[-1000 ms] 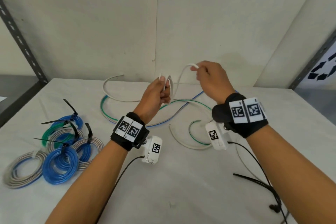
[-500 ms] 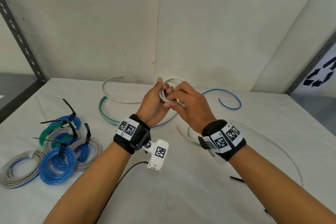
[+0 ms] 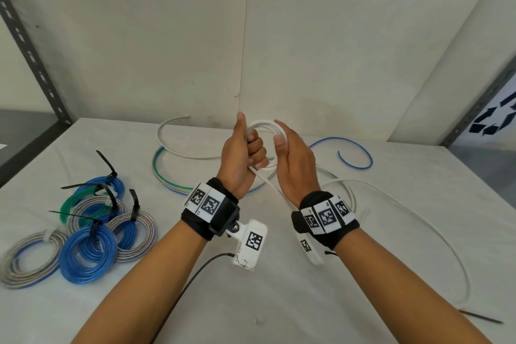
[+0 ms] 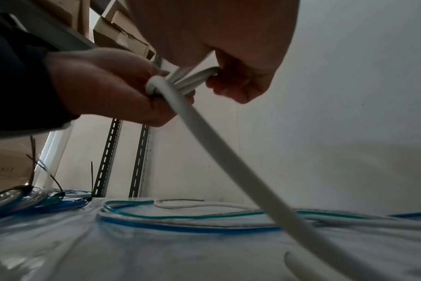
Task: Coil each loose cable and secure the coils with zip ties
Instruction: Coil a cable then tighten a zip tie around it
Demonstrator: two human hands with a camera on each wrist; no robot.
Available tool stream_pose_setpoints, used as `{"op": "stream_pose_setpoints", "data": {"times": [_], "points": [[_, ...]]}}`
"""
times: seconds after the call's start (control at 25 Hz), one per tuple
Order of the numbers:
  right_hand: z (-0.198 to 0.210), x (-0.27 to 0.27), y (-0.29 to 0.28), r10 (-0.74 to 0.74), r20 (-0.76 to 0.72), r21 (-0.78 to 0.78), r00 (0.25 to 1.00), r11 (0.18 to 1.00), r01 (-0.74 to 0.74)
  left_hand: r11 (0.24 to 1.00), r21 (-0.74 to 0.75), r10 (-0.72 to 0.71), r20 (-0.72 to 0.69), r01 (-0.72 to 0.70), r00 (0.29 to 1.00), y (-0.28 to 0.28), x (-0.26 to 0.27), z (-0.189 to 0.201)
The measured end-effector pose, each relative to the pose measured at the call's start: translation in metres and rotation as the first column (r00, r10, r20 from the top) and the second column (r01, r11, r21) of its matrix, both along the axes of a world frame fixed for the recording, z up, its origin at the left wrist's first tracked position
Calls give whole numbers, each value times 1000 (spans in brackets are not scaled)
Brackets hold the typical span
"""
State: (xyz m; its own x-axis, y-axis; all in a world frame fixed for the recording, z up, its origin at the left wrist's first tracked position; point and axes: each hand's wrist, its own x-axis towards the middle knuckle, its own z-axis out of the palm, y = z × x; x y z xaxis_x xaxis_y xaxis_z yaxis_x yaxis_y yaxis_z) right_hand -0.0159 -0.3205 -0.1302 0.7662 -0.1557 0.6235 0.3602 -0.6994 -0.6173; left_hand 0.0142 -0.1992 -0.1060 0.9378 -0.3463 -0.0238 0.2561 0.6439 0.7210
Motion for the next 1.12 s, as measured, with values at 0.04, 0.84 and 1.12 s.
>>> {"op": "stream_pose_setpoints", "data": {"times": [0.04, 0.84, 1.12], "points": [[-2, 1, 0, -16, 53, -1, 998, 1000, 16, 999, 42, 24, -2, -23, 1000, -1, -2, 1], [8, -13, -9, 486, -608, 376, 628, 872, -312, 943, 122, 320, -62, -311, 945, 17, 12, 5], [32, -3, -71, 45, -515, -197, 856, 966, -169, 944, -44, 326, -45, -328, 944, 54, 40, 6]]}}
